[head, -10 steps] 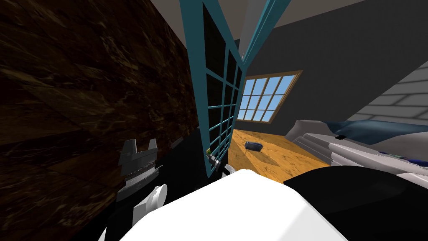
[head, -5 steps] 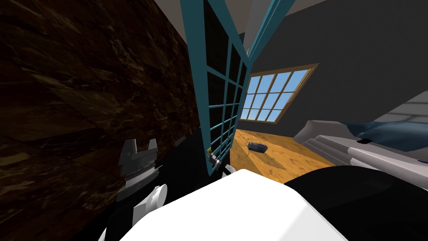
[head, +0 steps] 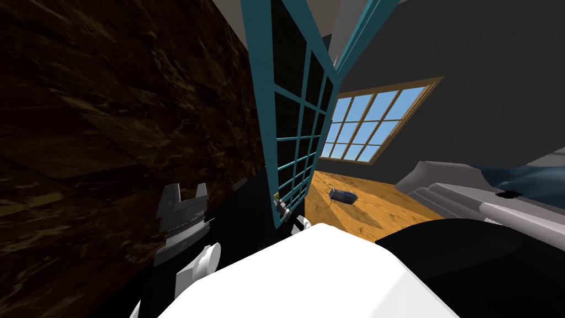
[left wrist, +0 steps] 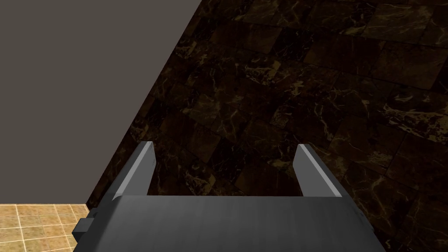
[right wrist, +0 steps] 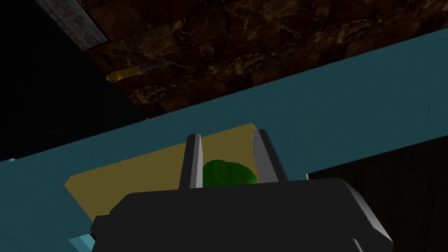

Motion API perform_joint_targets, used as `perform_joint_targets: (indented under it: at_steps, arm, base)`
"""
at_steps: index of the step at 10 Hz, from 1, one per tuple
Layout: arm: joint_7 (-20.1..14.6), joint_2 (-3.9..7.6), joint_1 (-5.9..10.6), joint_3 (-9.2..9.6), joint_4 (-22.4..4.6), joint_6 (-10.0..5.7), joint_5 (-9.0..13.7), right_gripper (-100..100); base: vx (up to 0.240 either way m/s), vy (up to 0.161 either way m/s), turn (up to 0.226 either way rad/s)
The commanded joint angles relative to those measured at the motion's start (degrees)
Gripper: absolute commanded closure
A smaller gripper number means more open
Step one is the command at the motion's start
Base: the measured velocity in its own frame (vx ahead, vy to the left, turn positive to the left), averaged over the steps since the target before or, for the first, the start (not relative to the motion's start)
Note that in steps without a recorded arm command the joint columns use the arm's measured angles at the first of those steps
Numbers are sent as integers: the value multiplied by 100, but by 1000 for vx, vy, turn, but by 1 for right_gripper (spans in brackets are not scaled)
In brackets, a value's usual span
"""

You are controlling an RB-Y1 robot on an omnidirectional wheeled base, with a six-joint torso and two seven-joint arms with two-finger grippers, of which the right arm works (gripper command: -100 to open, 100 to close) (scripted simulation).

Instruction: Push the door open

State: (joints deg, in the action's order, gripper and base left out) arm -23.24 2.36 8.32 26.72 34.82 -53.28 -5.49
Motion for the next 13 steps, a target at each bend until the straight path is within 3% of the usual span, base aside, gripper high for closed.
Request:
perform_joint_targets:
  at_steps: [1,13]
  arm:
    - [-168,30,12,-96,-109,-1,103,-100]
    - [-1693,55,-24,-723,-38,117,918,-100]
  base:
    - [-73,-46,70]
    - [-63,-41,144]
